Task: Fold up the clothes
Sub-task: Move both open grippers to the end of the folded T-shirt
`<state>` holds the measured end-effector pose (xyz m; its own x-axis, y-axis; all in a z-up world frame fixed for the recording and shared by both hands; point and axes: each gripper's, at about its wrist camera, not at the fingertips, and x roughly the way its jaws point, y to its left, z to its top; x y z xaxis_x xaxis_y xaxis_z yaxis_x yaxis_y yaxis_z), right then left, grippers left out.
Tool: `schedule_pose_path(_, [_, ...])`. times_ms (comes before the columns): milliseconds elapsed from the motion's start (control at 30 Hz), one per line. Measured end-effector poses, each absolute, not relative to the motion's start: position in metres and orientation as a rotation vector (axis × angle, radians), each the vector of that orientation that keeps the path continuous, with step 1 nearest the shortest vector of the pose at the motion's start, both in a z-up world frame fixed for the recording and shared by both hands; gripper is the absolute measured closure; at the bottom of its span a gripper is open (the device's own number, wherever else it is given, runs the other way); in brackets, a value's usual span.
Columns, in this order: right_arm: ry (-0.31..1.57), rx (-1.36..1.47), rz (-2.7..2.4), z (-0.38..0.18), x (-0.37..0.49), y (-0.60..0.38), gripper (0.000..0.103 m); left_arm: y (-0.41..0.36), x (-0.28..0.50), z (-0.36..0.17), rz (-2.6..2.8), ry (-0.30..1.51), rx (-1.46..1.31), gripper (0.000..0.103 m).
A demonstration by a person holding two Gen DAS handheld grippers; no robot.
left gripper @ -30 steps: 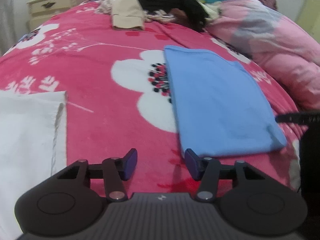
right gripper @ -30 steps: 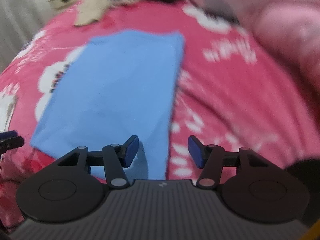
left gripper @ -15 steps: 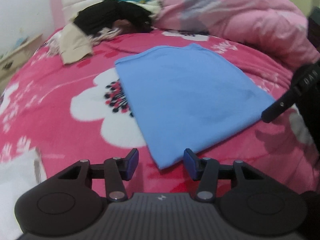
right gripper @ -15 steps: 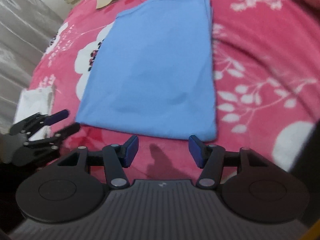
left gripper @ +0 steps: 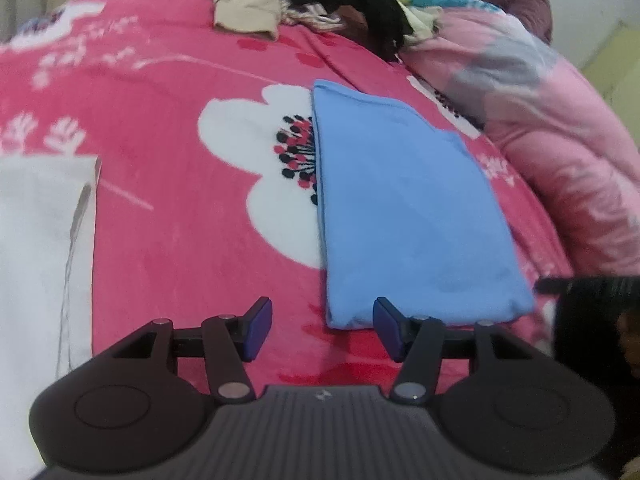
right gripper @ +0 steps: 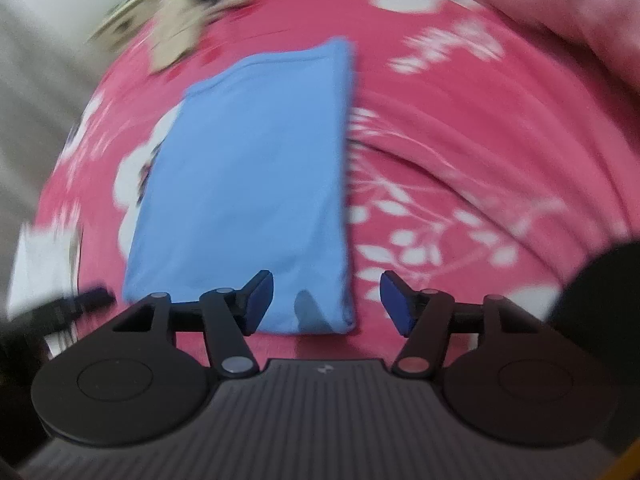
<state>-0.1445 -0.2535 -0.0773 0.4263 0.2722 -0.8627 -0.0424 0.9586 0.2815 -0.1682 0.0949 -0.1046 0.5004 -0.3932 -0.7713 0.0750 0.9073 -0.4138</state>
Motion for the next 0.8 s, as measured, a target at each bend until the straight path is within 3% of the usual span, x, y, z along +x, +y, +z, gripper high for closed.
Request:
schedule_pose_path(167, [1.081, -0.006, 0.284, -0.073, -0.151, -0.230, 0.042, 0.100, -0.152, -0.105, -0.286, 1.009, -0.419, 0.042])
schedule_pose_path(267, [1.074, 0.124, 0.292, -0.070, -0.126, -0.248, 0.041, 0.099, -0.121, -0.104, -0.326, 0.971, -0.443, 0.032])
schedule_pose_path(567, [1.036, 0.480, 0.286, -0.102, 0.011, -0.306, 0.037, 0.077, -0.017, -0.124, -0.371, 0.959, -0.351, 0.033])
schedule_pose_path(800, [1.069, 0.639, 0.420, -0.143, 0.040, -0.319, 0.034, 0.075, 0.019, -0.141, -0.454, 0.918, -0.424, 0.033])
